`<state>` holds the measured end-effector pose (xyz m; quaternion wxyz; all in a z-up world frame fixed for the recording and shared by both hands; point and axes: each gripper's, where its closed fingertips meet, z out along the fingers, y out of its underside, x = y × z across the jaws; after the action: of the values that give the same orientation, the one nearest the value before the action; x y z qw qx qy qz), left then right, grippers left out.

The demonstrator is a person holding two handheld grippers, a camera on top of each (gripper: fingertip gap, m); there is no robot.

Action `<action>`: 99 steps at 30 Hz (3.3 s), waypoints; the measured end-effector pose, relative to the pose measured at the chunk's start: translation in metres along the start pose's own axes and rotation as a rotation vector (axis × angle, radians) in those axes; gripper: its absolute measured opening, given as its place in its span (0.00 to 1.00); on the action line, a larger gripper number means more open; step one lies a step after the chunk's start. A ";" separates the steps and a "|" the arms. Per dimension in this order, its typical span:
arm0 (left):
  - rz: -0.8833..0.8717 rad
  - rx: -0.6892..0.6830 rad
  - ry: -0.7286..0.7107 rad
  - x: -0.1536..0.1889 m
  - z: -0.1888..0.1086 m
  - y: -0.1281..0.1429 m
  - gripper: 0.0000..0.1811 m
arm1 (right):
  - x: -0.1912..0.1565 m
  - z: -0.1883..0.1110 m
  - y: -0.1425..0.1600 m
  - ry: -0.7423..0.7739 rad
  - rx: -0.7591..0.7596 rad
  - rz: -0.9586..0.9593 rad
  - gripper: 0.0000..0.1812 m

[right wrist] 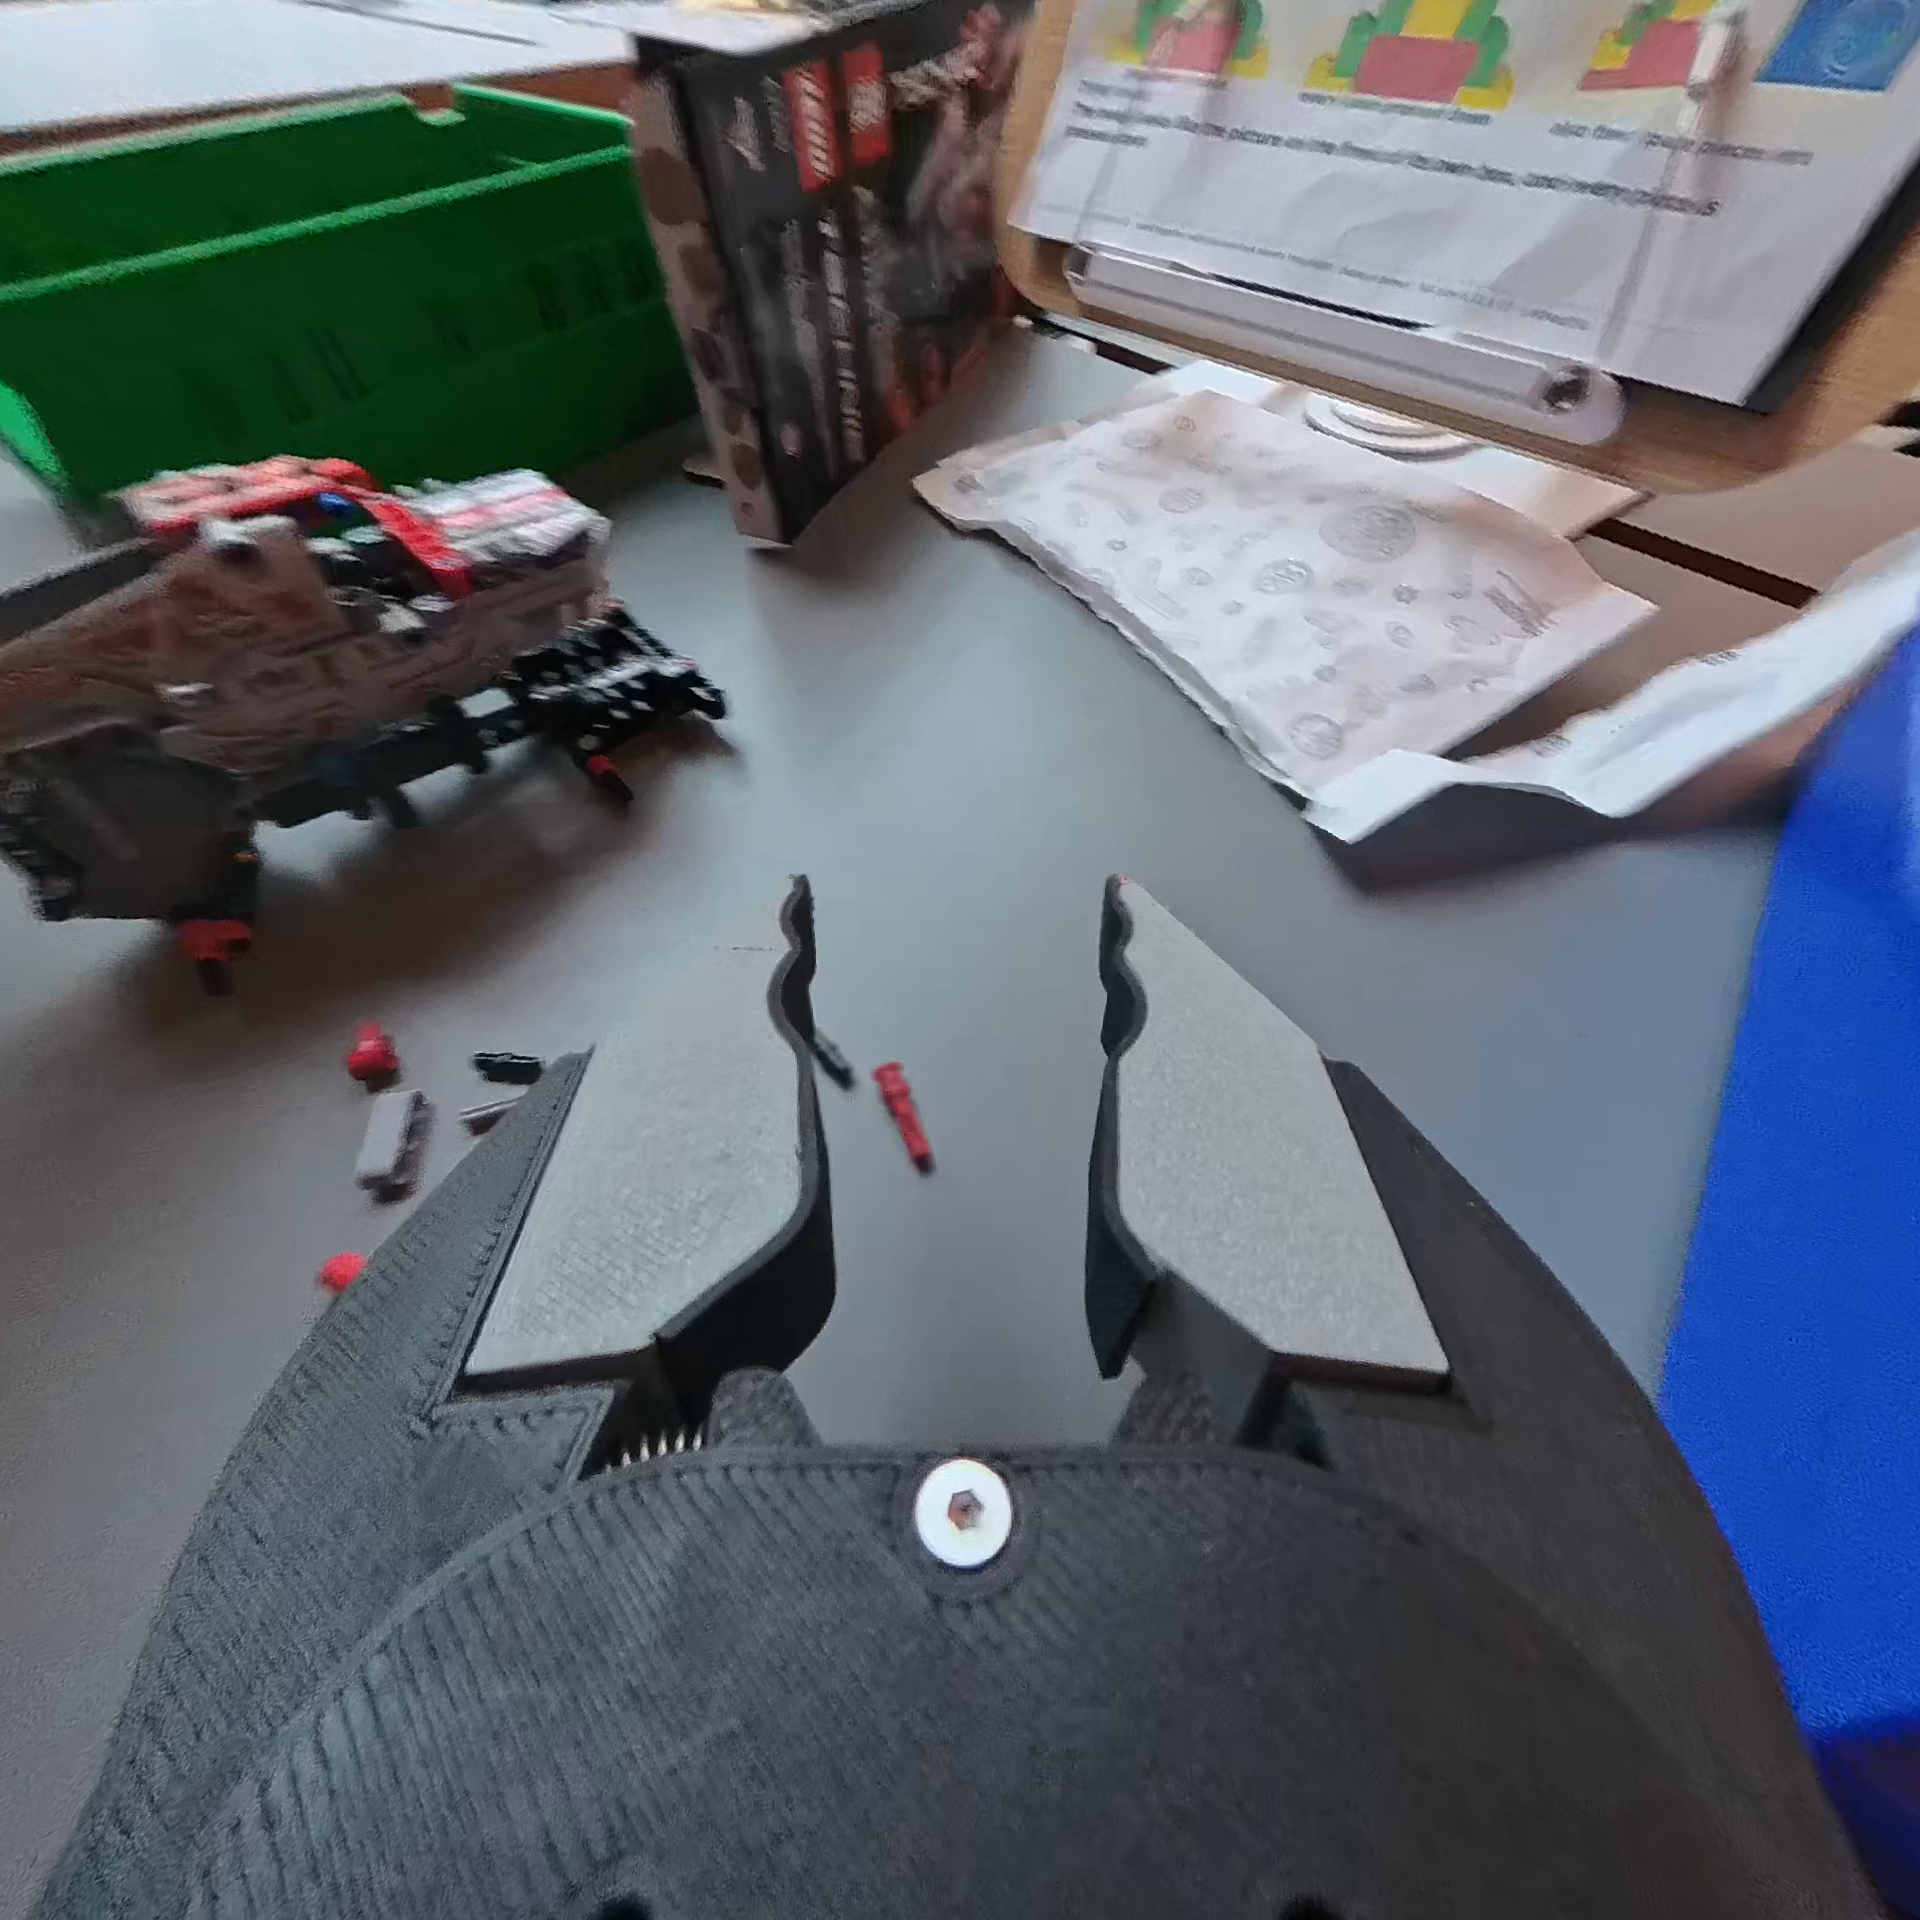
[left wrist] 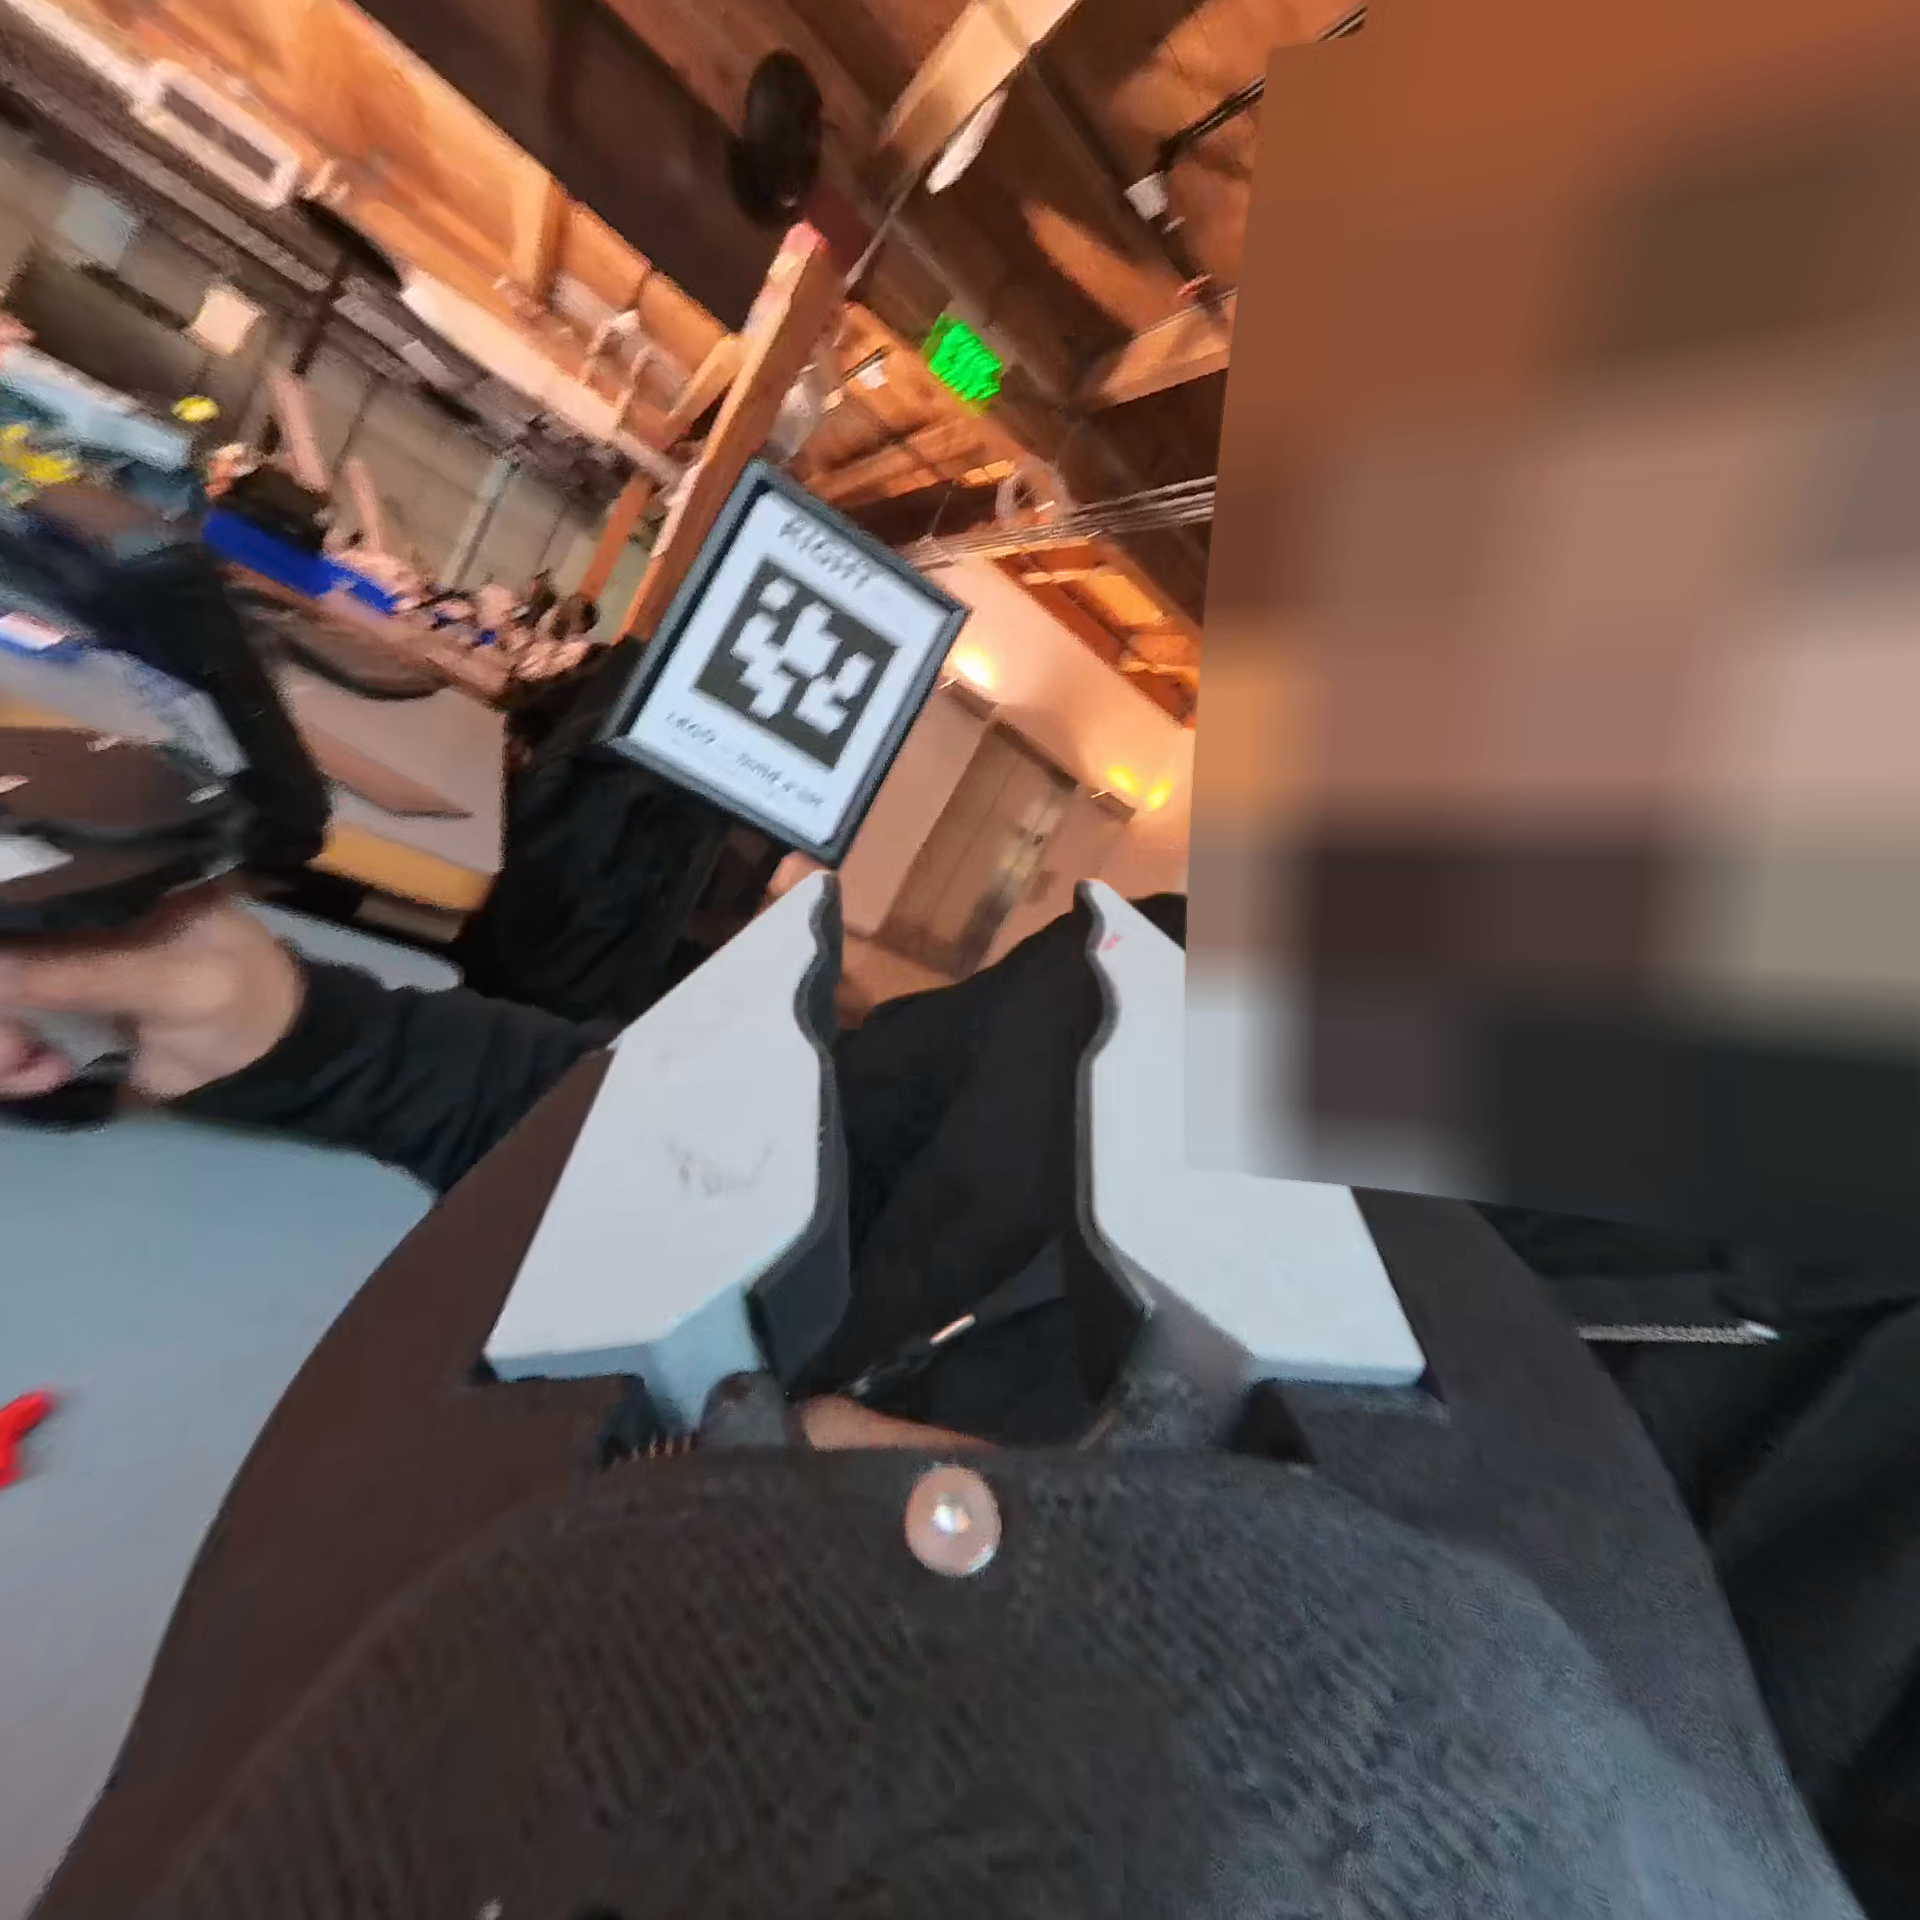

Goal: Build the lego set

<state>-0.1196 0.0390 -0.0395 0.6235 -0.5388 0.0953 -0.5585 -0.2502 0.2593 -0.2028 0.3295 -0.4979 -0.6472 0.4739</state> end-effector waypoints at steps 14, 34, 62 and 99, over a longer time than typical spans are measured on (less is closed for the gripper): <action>0.086 -0.241 -0.310 -0.049 0.012 0.043 0.22 | -0.118 -0.109 -0.070 -1.173 0.399 0.272 0.38; 0.419 -0.830 -1.001 -0.160 -0.062 0.109 0.17 | -0.019 -0.002 0.042 -0.190 -0.242 -0.123 0.20; 0.423 -0.998 -1.072 -0.176 -0.086 0.135 0.08 | -0.010 0.007 0.065 -0.098 -0.398 -0.214 0.01; 0.401 -0.975 -1.045 -0.175 -0.083 0.138 0.02 | -0.019 -0.019 0.007 -0.156 -0.207 -0.121 0.14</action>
<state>-0.1598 0.1040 -0.2650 0.3679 -0.9221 0.1200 0.0008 -0.2251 0.2468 -0.2024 0.2531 -0.4507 -0.7452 0.4212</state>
